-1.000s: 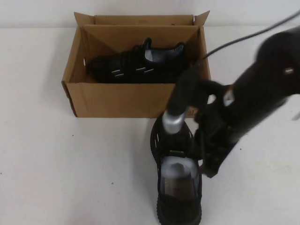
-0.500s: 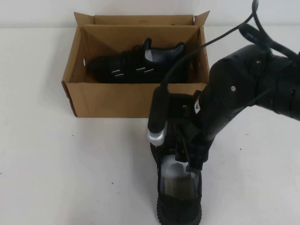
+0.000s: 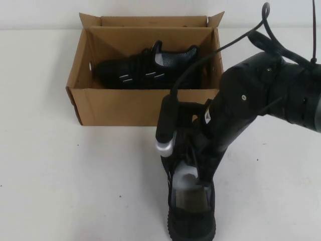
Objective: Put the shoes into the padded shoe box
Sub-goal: Pick up the shoe from the table, then place the shoe in the shoe box
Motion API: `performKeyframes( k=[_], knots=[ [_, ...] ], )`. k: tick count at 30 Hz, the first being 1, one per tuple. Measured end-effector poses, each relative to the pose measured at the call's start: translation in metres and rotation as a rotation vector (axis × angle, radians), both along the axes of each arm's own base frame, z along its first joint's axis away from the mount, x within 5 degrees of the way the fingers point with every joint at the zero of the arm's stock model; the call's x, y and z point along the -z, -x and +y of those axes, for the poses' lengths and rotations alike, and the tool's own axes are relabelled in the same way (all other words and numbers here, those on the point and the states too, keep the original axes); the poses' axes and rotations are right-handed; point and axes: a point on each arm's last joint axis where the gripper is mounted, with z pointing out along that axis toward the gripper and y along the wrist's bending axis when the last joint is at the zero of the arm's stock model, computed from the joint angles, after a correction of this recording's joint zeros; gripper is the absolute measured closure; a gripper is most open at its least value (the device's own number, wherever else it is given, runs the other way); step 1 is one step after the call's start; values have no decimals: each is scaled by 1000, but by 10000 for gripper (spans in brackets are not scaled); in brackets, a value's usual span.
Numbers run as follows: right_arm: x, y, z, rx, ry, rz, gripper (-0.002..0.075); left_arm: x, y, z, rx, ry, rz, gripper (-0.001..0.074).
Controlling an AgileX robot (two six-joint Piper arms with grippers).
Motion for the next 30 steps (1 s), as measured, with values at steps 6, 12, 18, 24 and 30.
performKeyframes(
  k=[6, 12, 18, 24, 30],
  knots=[
    [-29, 8, 7, 170, -3, 73, 732, 0, 0, 0, 0, 0, 0, 738],
    [-87, 30, 19, 369, -53, 108, 733, 0, 0, 0, 0, 0, 0, 738],
    [-145, 24, 17, 662, -302, 0, 732, 0, 0, 0, 0, 0, 0, 738],
    [-167, 6, 11, 890, -419, -137, 732, 0, 0, 0, 0, 0, 0, 738],
    [-166, -20, 18, 987, -464, -225, 731, 0, 0, 0, 0, 0, 0, 738]
  ],
)
